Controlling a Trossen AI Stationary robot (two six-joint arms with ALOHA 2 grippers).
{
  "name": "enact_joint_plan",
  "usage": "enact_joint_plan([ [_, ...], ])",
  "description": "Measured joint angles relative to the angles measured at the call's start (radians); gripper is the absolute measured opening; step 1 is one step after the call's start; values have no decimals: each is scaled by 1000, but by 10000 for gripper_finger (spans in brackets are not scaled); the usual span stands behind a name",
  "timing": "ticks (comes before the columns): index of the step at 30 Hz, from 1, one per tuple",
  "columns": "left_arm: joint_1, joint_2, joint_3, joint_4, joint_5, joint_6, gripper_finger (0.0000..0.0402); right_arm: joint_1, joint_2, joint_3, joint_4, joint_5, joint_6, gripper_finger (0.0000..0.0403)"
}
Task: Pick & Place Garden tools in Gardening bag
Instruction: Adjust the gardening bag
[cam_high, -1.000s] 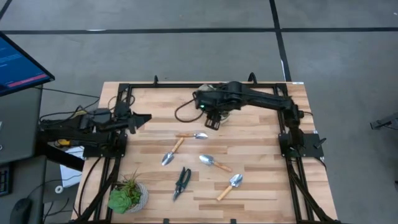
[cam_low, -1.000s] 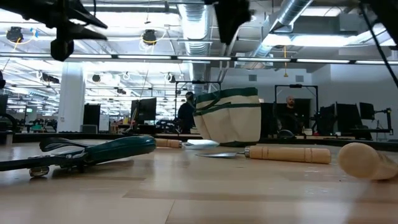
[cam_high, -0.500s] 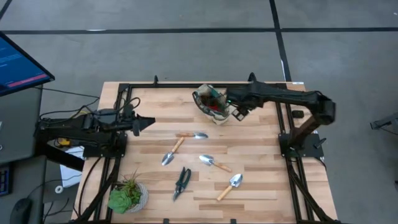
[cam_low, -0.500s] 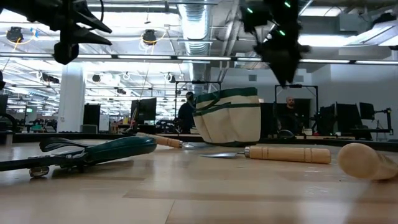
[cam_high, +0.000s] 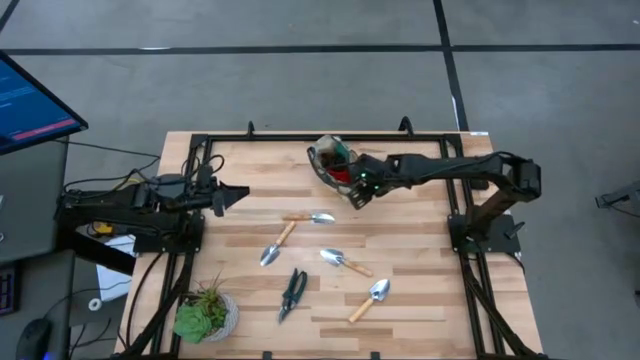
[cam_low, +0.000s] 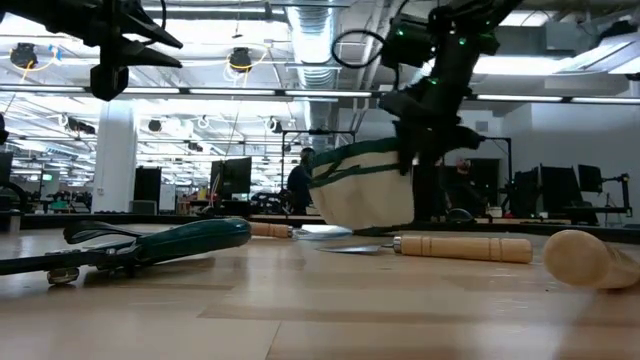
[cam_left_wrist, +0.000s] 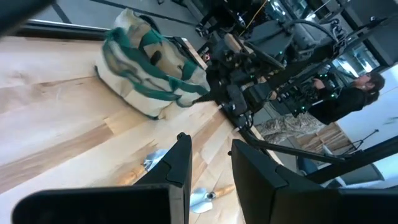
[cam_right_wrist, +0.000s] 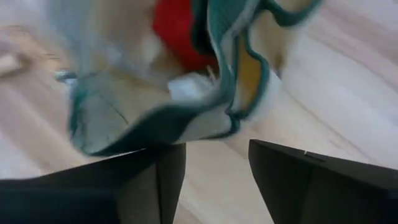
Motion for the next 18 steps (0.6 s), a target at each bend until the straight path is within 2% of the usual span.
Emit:
enact_joint_plan([
  [7, 0, 2, 0, 12, -24, 0, 72, 27, 29, 62, 133, -92, 25, 159],
  [12, 0, 4, 0, 19, -89, -1, 72, 25, -7, 145, 92, -121, 11, 159],
  [14, 0, 9, 0, 21, -120, -1, 72, 20, -33, 188, 16, -92, -16, 156],
  [18, 0, 40, 0, 29, -176, -27, 72, 6, -58, 300, -129, 39, -97, 146],
])
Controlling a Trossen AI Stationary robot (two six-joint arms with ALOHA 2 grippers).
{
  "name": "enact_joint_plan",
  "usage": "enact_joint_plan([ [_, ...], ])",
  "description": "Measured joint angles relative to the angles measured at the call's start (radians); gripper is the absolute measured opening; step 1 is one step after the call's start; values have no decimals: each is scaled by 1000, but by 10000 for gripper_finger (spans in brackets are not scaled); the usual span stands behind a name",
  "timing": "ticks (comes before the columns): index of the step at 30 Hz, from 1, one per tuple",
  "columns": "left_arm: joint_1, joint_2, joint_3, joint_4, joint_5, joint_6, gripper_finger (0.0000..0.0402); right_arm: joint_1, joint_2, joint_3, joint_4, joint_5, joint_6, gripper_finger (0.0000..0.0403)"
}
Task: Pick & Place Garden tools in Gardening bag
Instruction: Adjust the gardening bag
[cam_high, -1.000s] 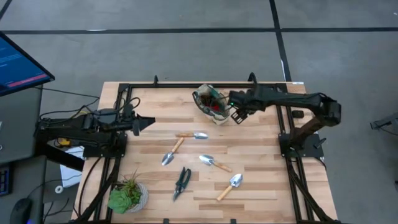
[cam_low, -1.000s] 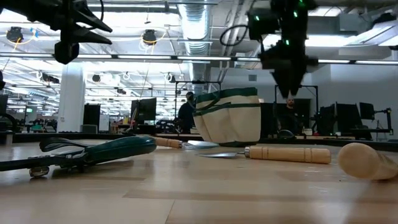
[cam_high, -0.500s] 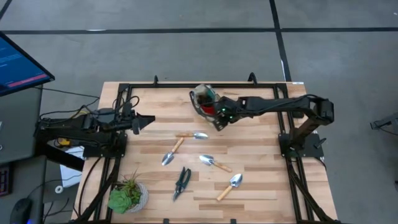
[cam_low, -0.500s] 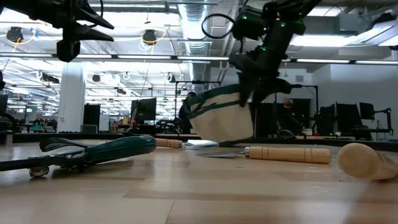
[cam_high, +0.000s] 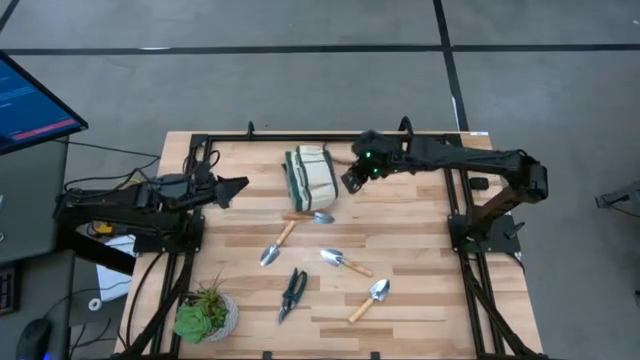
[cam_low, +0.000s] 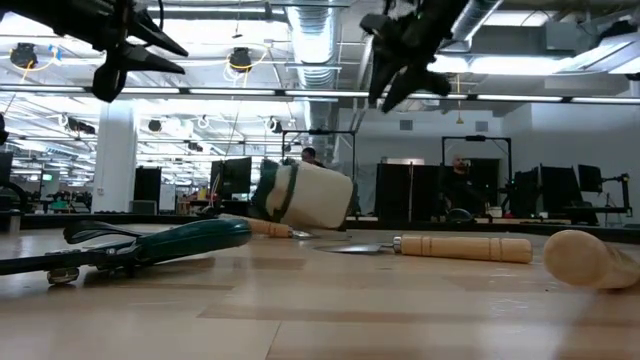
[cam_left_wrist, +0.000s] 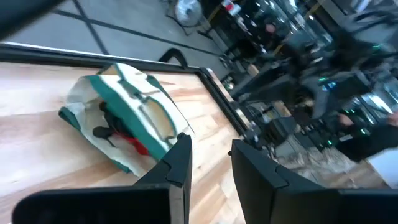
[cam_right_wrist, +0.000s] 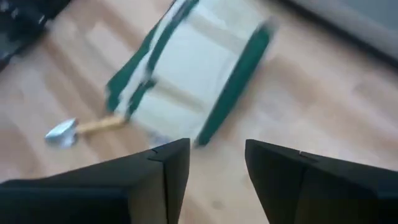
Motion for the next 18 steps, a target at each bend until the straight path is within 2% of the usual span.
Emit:
enact_joint_plan([
  [5, 0, 60, 0, 6, -19, -49, 72, -19, 56, 129, -28, 52, -92, 130],
  [9, 0, 103, 0, 8, -21, -77, 72, -22, 177, 254, -39, 47, -117, 131],
  [12, 0, 113, 0, 10, -21, -80, 72, -22, 289, 384, -78, 49, -144, 152],
  [18, 0, 86, -1, 14, -21, -93, 72, -12, 515, 687, -272, 76, -161, 217],
])
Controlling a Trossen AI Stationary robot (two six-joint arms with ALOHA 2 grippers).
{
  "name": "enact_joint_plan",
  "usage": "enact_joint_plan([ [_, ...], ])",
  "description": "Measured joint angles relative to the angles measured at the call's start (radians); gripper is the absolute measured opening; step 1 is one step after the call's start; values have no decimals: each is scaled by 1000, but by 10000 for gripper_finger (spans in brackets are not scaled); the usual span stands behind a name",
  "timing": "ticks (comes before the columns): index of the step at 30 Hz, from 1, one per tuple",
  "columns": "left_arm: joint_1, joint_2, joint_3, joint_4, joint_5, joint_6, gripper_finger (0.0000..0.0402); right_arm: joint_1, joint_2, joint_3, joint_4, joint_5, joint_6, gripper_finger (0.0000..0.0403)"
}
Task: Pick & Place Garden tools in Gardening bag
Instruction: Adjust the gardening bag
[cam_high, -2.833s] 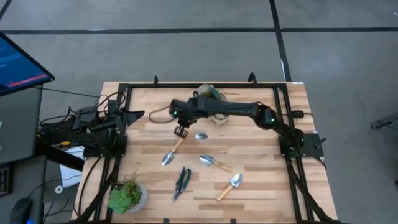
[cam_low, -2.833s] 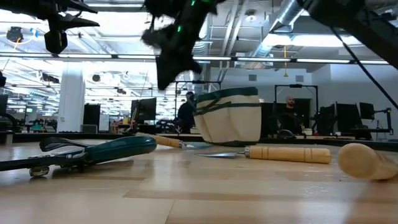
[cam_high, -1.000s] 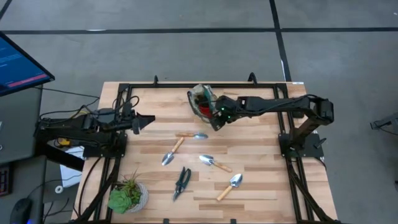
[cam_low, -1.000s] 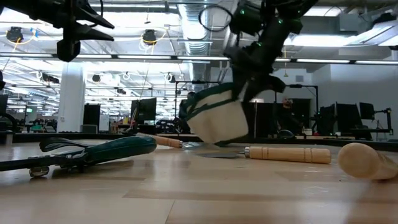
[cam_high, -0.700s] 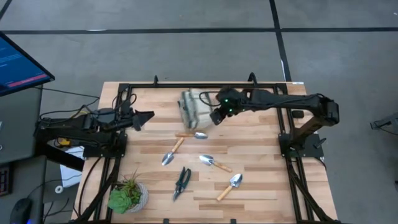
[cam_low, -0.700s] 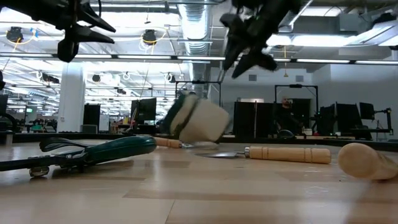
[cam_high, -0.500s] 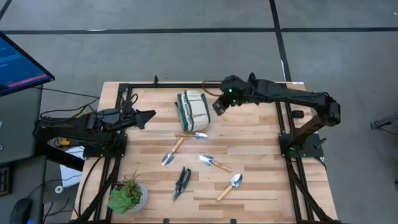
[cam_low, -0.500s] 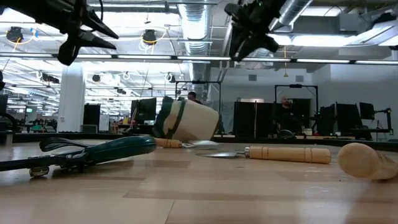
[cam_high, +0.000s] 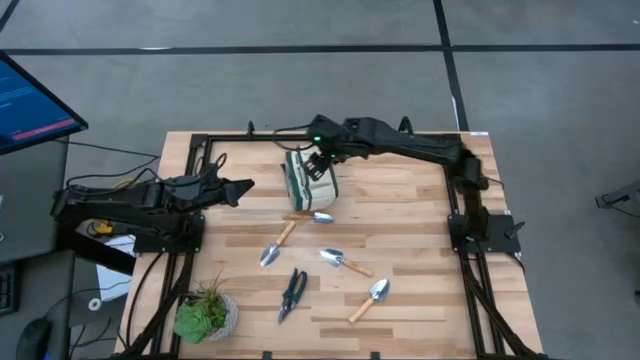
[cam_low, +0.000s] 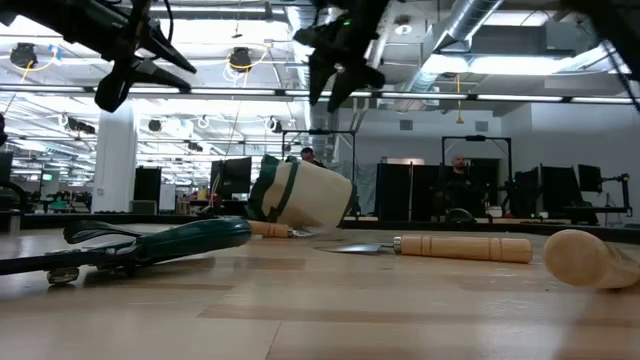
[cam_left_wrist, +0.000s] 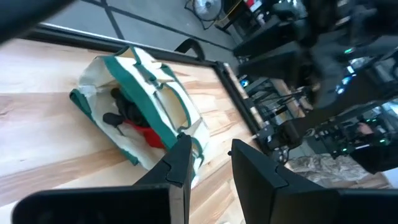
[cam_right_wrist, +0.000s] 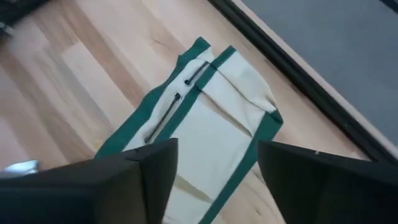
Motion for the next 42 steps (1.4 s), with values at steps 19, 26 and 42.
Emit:
enact_joint_plan([
  [19, 0, -158, 0, -5, 0, 1, 72, 69, 285, 270, -112, 56, 9, 209],
  [26, 0, -160, 0, -3, 0, 1, 72, 64, 308, 270, -68, 57, 19, 231],
  [42, 0, -160, 0, -4, 12, 1, 72, 39, 356, 268, -313, 157, 98, 117],
])
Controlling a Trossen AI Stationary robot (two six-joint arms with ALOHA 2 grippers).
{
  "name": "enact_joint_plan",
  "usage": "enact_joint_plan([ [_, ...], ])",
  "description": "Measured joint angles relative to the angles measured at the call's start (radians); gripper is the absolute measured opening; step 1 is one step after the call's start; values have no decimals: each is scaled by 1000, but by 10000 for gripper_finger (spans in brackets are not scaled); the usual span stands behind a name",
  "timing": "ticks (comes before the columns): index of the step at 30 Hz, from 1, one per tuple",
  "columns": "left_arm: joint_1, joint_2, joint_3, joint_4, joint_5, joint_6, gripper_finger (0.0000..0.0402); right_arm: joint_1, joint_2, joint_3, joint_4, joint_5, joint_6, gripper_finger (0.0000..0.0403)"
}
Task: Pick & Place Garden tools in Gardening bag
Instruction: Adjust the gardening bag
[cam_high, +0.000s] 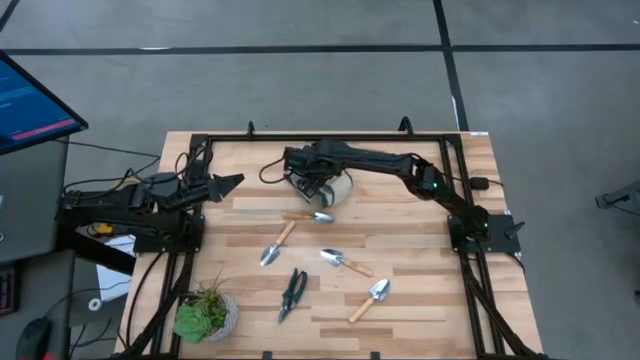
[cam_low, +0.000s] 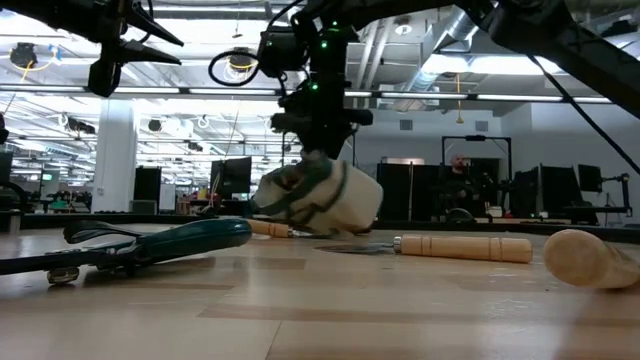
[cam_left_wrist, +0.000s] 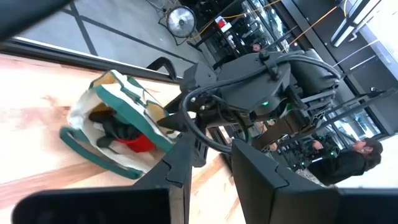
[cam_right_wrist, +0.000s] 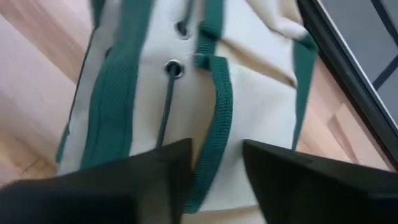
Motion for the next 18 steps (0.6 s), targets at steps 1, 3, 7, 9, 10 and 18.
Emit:
enact_joint_plan([
  [1, 0, 0, 0, 0, 0, 0, 72, -1, -1, 0, -6, 0, 1, 93],
  [3, 0, 0, 0, 0, 0, 0, 72, -10, -10, 0, -37, -6, 7, 40],
  [7, 0, 0, 0, 0, 0, 16, 72, -39, -25, 2, -59, -52, 16, 12],
  [9, 0, 0, 0, 0, 0, 17, 72, -60, -28, 0, -77, -109, 19, 5],
  [10, 0, 0, 0, 0, 0, 18, 72, -69, -32, 0, -71, -138, 19, 3],
  [18, 0, 0, 0, 1, 0, 18, 72, -178, -104, 1, -49, -340, 11, 1],
])
